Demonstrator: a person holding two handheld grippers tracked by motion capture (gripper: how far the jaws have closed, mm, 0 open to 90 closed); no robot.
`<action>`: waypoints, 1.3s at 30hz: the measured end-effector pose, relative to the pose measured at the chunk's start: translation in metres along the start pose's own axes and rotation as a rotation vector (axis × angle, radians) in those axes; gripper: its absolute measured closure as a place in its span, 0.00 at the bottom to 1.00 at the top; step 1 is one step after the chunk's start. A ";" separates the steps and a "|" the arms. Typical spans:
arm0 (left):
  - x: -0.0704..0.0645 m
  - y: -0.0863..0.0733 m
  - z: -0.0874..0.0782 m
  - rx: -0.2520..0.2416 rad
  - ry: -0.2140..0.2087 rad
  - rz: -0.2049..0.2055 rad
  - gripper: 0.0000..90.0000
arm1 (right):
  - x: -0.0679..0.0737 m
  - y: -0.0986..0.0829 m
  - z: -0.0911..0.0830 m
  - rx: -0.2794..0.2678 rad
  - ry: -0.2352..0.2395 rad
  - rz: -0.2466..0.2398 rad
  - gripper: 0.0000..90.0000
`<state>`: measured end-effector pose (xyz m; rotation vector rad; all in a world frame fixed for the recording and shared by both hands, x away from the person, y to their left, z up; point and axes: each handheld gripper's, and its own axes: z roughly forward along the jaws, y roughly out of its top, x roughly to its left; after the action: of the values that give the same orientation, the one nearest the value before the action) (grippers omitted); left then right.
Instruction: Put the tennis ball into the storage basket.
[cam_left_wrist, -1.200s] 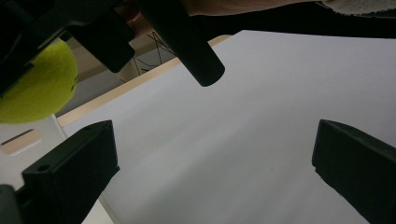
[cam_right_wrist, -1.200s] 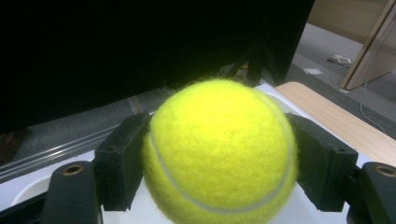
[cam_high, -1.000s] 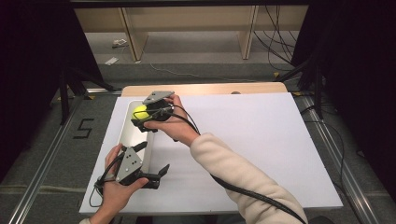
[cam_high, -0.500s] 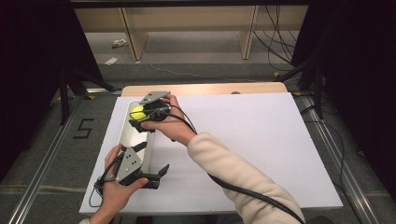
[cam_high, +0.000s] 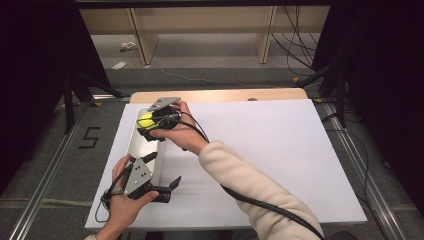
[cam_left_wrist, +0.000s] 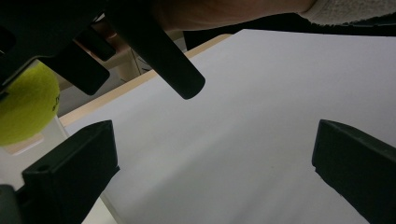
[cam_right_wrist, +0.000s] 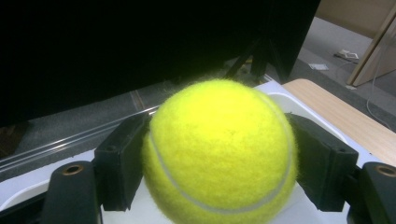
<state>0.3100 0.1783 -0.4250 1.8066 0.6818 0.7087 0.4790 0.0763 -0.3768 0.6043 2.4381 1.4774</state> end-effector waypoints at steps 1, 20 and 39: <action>0.000 0.000 0.000 0.002 0.001 0.001 0.00 | 0.000 0.000 0.000 -0.001 -0.001 0.000 0.30; 0.000 0.000 -0.001 0.001 0.003 -0.003 0.00 | 0.000 0.001 0.007 0.028 -0.005 -0.004 0.30; -0.001 0.001 -0.001 -0.002 0.002 0.006 0.00 | 0.003 0.003 0.022 0.040 -0.005 -0.004 0.30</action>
<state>0.3089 0.1778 -0.4236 1.8067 0.6769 0.7158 0.4856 0.0960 -0.3840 0.6101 2.4690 1.4269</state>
